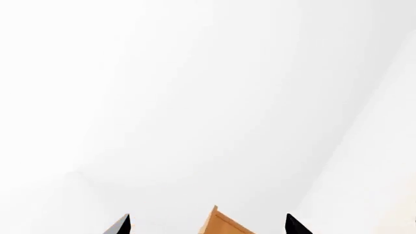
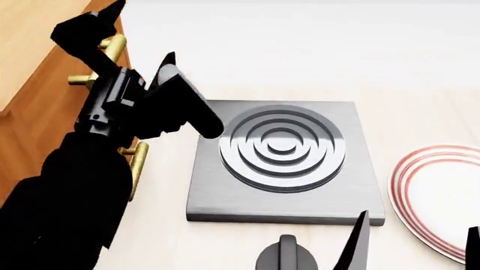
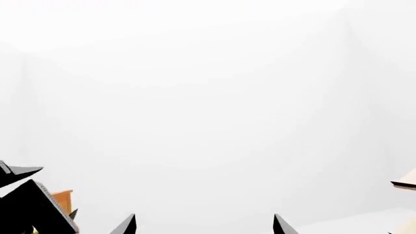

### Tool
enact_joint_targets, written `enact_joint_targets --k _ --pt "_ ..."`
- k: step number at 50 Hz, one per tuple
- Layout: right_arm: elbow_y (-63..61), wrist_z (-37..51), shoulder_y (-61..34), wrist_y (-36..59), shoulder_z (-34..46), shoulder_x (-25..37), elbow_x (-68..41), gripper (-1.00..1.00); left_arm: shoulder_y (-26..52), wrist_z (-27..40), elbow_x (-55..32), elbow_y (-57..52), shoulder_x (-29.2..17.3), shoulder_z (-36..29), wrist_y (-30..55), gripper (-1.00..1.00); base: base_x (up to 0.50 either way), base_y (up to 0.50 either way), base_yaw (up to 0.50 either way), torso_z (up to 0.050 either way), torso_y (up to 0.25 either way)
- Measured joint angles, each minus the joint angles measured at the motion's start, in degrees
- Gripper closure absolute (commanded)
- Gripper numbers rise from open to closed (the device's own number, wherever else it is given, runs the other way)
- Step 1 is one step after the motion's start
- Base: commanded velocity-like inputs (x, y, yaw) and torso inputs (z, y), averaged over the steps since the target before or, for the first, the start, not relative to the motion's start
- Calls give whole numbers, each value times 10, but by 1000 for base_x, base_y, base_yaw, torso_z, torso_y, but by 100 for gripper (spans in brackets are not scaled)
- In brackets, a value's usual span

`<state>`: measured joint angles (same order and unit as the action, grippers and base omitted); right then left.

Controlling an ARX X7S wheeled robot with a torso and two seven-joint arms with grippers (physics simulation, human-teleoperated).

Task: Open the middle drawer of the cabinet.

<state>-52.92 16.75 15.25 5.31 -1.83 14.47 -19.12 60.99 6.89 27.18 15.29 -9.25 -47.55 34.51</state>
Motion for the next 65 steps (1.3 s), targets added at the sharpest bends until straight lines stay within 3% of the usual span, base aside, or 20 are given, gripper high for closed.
enact_joint_targets --k 10,21,37,65 --pt "0 3 1 -2 1 4 -9 -100 111 65 -47 302 57 -119 -90 -100 0 0 0 0 0" --pt "4 5 0 -5 5 8 -13 -100 156 122 -190 450 81 -289 -141 -100 0 0 0 0 0" --pt "5 9 0 -9 8 14 -20 -100 148 162 -270 488 90 -395 -161 -100 0 0 0 0 0" --pt "10 14 4 -20 14 23 -22 -100 121 161 -282 452 92 -422 -157 -100 0 0 0 0 0"
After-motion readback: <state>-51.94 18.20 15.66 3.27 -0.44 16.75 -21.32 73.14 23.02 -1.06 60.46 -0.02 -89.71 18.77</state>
